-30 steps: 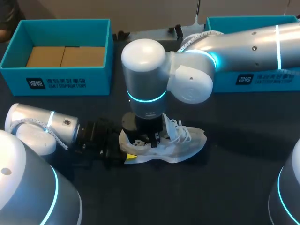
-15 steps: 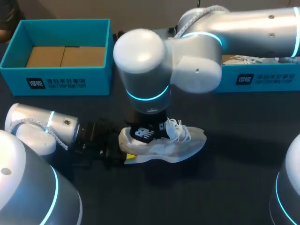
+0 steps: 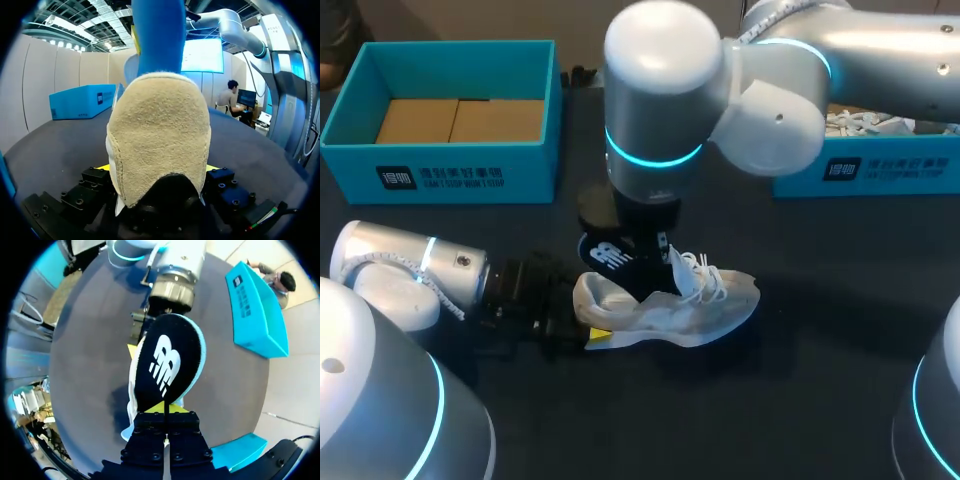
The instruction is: Take the shoe out of the shoebox, open the shoe tongue, remove and reinsert the insole, then place the shoe into the shoebox
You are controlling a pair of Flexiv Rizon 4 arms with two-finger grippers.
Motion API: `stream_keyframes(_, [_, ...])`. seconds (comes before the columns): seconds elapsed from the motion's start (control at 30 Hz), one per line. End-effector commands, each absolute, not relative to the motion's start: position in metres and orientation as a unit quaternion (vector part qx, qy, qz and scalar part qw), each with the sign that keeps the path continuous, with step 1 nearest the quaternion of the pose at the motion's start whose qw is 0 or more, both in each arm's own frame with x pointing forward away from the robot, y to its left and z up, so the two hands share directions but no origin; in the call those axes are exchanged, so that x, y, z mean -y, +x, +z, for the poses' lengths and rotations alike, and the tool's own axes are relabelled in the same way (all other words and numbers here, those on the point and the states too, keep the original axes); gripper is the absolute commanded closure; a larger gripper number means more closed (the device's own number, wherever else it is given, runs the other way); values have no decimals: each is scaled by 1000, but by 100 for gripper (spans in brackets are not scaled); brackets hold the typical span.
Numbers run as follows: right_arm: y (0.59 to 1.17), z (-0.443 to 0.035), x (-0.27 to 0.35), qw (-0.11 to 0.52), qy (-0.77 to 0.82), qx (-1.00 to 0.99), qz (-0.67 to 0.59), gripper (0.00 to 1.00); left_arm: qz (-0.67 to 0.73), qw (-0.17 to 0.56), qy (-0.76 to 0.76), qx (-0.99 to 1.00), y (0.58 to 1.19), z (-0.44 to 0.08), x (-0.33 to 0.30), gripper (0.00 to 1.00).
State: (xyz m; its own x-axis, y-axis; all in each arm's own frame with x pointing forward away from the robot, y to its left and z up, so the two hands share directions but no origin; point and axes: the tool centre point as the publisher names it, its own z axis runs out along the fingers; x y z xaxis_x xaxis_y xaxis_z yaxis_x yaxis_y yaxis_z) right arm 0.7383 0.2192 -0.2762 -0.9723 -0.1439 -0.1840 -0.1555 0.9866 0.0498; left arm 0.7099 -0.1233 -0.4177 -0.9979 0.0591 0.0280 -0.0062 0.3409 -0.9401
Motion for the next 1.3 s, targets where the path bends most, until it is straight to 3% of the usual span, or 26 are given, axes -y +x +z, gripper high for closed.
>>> stream_keyframes(0.03, [744,-276,-230,85,-88,-992,38,100,573,28,-16,819,709,-418,124,100])
stream_keyframes(0.77, [744,-296,-257,25,-143,-986,78,100,573,28,-16,819,709,-418,124,100])
stream_keyframes(0.8, [744,-295,-257,25,-146,-986,78,83,573,28,-16,819,709,-418,124,100])
stream_keyframes(0.87, [743,-294,-256,23,-147,-985,83,58,573,28,-16,819,709,-418,124,100])
stream_keyframes(0.93, [741,-292,-254,18,-153,-984,90,49,573,28,-16,819,709,-418,124,100])
stream_keyframes(1.03, [736,-291,-249,6,-152,-983,108,9,573,28,-16,819,709,-418,124,100])
stream_keyframes(1.07, [735,-291,-248,-1,-151,-982,114,0,573,28,-16,819,709,-418,124,100])
stream_keyframes(1.23, [735,-283,-243,-22,-128,-981,143,0,573,28,-16,819,709,-418,124,100])
stream_keyframes(1.3, [736,-277,-243,-3,-127,-978,163,0,573,28,-16,819,709,-418,124,100])
